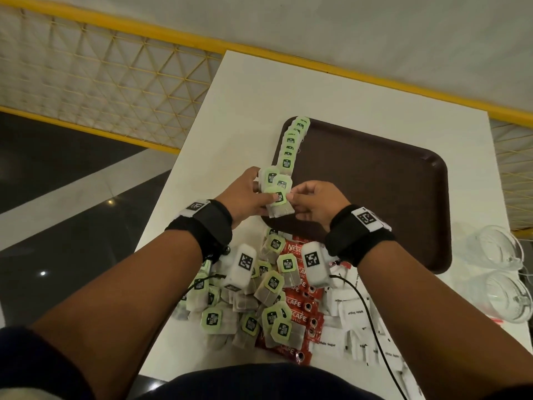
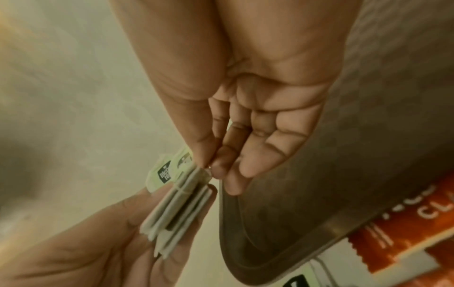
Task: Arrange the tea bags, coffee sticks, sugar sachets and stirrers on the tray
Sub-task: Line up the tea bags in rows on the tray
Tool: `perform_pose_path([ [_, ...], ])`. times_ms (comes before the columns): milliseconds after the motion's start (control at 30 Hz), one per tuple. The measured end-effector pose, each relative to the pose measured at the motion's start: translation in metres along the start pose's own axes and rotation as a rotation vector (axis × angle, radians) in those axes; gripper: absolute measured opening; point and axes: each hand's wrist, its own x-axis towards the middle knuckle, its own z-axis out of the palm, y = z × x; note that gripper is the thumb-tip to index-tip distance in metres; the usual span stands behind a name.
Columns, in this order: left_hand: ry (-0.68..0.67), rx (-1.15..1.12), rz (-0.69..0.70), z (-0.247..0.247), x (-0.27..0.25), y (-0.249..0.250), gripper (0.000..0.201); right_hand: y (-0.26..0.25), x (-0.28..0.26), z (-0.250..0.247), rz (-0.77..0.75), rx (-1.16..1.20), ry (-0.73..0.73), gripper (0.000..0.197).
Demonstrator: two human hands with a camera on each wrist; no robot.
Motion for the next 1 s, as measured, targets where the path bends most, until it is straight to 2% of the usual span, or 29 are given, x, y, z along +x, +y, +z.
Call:
perform_pose_path([
  [400,0.06,0.033,-0.007,-0.02,0.03,0.002,0.044,-0.007,0.039,0.004,0.045,0.141,0.085,0.003],
  [567,0.142,0.051,-0.003,-0.028,0.04,-0.005,0.044,0.0,0.046,0.008,0.062,0.149,0.131,0.008],
  [667,0.171,0.023,0.004,-0.03,0.043,-0.007,0.044,0.004,0.048,0.008,0.069,0.162,0.16,0.004],
  [1000,0.324,0.055,0.092,-0.04,0.048,-0.004,0.04,0.009,0.055,0.008,0.067,0.199,0.269,0.008],
])
